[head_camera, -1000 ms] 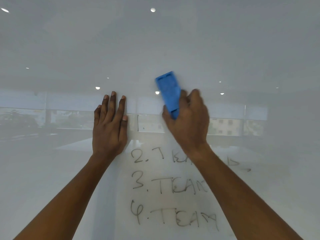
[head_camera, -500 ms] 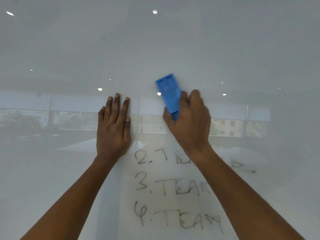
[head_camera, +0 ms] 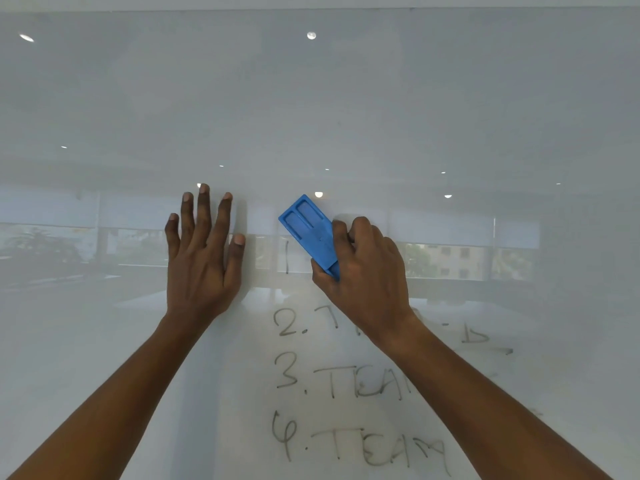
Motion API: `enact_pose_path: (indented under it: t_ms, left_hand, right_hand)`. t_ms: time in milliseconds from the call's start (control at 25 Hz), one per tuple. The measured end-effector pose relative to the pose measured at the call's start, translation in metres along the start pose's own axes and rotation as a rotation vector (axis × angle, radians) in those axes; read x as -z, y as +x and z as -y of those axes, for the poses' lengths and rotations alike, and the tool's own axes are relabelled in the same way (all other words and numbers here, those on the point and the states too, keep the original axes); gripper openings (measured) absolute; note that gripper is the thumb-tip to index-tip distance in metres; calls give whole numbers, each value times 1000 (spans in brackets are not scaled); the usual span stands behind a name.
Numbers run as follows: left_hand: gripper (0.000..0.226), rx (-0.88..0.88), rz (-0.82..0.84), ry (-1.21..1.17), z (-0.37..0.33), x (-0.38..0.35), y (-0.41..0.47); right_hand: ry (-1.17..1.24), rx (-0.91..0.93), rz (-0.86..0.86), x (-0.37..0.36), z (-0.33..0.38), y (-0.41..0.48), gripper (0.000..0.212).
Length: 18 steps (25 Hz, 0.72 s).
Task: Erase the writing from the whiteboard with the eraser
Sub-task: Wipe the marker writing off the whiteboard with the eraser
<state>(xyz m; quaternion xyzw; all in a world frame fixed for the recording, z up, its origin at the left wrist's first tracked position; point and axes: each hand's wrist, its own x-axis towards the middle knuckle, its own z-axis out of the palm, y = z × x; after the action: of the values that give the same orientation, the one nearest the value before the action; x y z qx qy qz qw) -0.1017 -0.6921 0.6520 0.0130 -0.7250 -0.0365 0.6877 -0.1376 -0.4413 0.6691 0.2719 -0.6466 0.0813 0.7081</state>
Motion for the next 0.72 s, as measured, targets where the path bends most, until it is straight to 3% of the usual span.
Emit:
enact_pose_path:
  t_ms: [120, 280, 320, 440, 520, 600, 720]
  left_hand:
    - [62, 19, 63, 10, 8, -5, -4]
    - [61, 22, 62, 11, 12, -10, -5]
    - [60, 16, 57, 9, 13, -11, -5]
    - [60, -13, 67, 10, 17, -12, -5]
    - [60, -11, 64, 2, 17, -12, -5]
    - [59, -4, 43, -4, 15, -11, -5]
    - [58, 3, 34, -16, 13, -10, -4]
  right_hand:
    - [12, 11, 0, 1, -3, 0, 50]
    - [88, -247, -95, 1, 18, -2, 51]
    - [130, -227, -66, -2, 32, -9, 50]
    - [108, 68, 102, -12, 72, -46, 49]
    - [77, 124, 95, -13, 62, -48, 50]
    - [55, 27, 36, -8, 41, -31, 51]
    - [12, -288, -117, -1, 14, 3, 51]
